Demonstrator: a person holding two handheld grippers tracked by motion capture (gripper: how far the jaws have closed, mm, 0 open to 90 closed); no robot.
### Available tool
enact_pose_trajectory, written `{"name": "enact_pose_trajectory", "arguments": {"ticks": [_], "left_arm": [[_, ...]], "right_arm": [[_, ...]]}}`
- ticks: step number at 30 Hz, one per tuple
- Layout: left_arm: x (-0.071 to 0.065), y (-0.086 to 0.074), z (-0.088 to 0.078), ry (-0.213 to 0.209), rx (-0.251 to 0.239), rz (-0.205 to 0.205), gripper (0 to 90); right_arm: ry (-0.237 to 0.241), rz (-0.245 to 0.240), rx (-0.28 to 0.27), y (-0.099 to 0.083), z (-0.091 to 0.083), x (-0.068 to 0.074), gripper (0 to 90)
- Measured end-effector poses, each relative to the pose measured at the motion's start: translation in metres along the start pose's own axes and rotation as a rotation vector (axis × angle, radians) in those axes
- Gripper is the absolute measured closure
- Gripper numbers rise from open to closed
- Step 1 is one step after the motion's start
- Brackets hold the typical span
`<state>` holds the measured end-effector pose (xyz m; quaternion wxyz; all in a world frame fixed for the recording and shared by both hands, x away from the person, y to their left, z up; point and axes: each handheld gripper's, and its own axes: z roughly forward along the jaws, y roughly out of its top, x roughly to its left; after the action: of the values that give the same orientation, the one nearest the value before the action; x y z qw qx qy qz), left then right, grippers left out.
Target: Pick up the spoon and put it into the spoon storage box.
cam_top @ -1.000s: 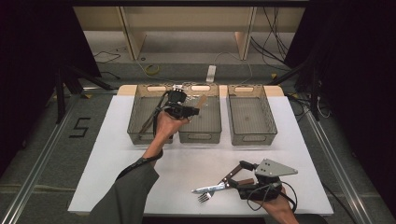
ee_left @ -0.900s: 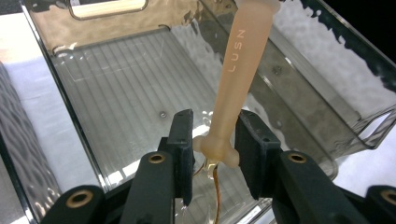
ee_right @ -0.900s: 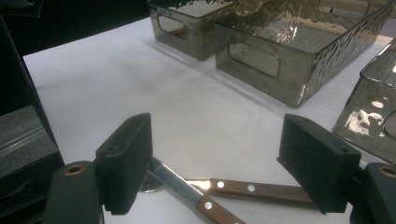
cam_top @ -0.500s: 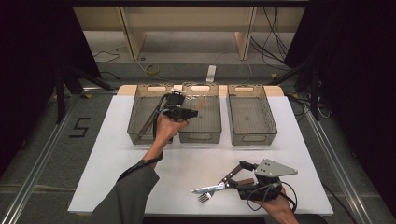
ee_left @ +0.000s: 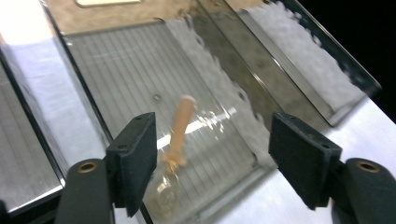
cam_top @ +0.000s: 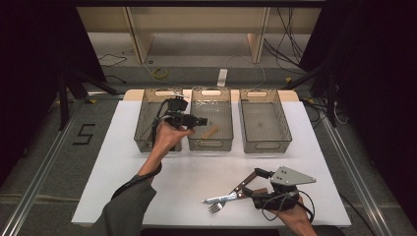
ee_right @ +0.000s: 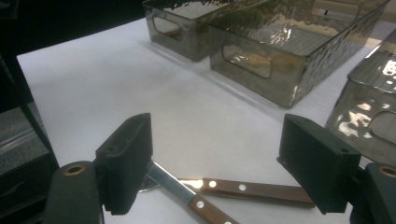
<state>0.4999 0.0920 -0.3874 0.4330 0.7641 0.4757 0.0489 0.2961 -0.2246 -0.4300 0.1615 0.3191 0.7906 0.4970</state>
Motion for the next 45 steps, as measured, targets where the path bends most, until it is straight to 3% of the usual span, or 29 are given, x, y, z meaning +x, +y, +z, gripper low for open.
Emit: {"name": "enact_pose_trajectory", "arguments": {"ticks": [13,19,22,27,34,40,45], "left_arm": [[-0.009,-0.039,-0.036,-0.021,-0.019,0.075,23.4],[0.002,-0.058,-0.045,-0.022,-0.036,0.068,22.7],[-0.001,-0.066,-0.052,-0.025,-0.041,0.087,22.1],[0.000,-0.076,-0.062,-0.037,-0.097,0.108,21.9],[0.003,-0.096,-0.070,-0.045,-0.120,0.115,21.4],[-0.001,-0.109,-0.077,-0.089,-0.145,0.118,20.4],[-0.004,-0.117,-0.083,-0.084,-0.140,0.134,19.4]], "right_arm": [[-0.003,0.010,0.011,-0.001,0.000,-0.002,26.5],[0.003,0.008,0.018,-0.001,0.002,-0.002,26.5],[0.010,0.003,0.025,-0.001,0.002,-0.002,26.5],[0.015,0.009,0.035,-0.001,0.002,-0.002,26.5],[0.018,0.008,0.059,-0.002,0.004,-0.002,26.5],[0.025,0.011,0.073,-0.002,0.005,-0.004,26.5],[0.035,0.013,0.083,-0.003,0.006,-0.006,26.5]]}}
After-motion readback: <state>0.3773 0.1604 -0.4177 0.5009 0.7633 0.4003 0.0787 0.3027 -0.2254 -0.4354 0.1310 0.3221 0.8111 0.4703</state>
